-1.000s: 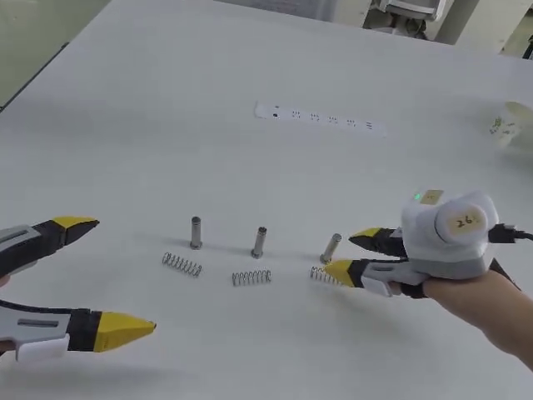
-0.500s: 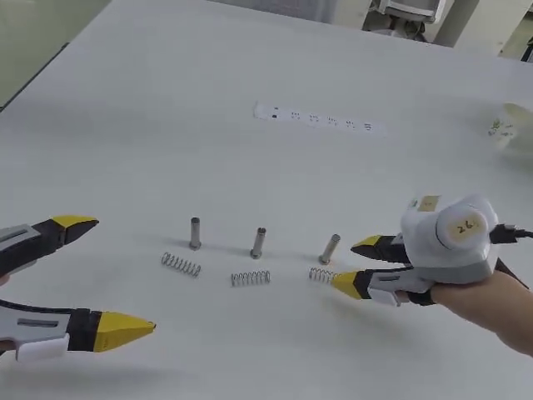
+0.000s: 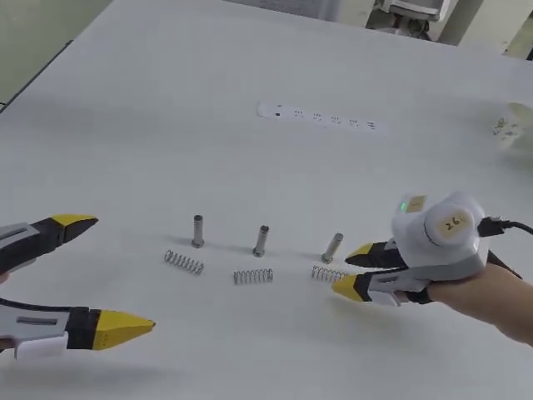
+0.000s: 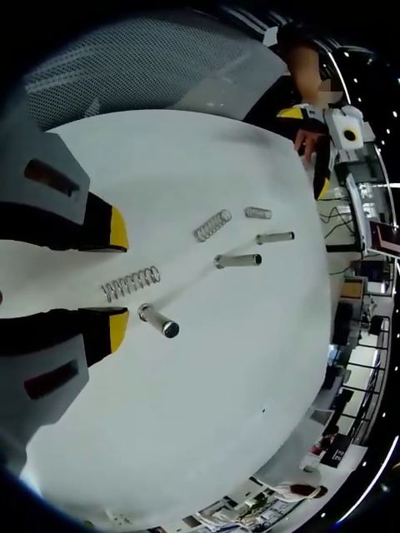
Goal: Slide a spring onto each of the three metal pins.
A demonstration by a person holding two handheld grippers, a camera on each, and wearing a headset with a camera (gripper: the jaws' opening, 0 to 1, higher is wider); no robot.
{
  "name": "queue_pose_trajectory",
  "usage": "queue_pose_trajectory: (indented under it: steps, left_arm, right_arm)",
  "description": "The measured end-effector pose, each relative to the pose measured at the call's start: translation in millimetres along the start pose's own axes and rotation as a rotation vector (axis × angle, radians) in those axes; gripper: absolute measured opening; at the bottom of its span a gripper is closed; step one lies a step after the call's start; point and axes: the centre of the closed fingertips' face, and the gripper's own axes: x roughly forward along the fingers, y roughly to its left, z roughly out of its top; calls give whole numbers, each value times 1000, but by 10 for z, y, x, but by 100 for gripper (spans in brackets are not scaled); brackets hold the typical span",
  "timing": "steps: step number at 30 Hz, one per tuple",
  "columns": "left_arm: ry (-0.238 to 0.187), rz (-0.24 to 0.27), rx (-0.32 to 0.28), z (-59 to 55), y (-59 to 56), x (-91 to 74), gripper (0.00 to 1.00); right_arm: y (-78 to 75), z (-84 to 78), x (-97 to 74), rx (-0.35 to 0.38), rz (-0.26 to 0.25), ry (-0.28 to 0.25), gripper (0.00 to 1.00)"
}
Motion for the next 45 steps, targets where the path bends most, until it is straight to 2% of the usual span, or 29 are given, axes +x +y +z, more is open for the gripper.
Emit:
queue_pose_trajectory:
  steps: [4,12,21,26,35,40,45]
  left_arm:
    - [-2,0,1,5,2,8,98]
    - [10,-2,1,-30,-7,8,97]
    - [10,11,-3,-43,1,-16,97]
    - [8,15,-6,-41,-2,-25,97]
    - [13,14,-9,-59,-23,-30,97]
    - [1,7,-6,6,-55,-33,97]
    - [0,-7,8,32,-93,-21,96]
  right_arm:
    - [-1,-37,45,12,7,17,23]
    - [20,-69,137,-26,15,50,22]
    - [27,-80,169,-48,28,62,19]
    - [27,-156,174,-110,26,105,16]
    - [39,-176,158,-123,32,107,9]
    - [49,-157,127,-164,17,93,8]
    - [124,-83,48,-193,31,70,8]
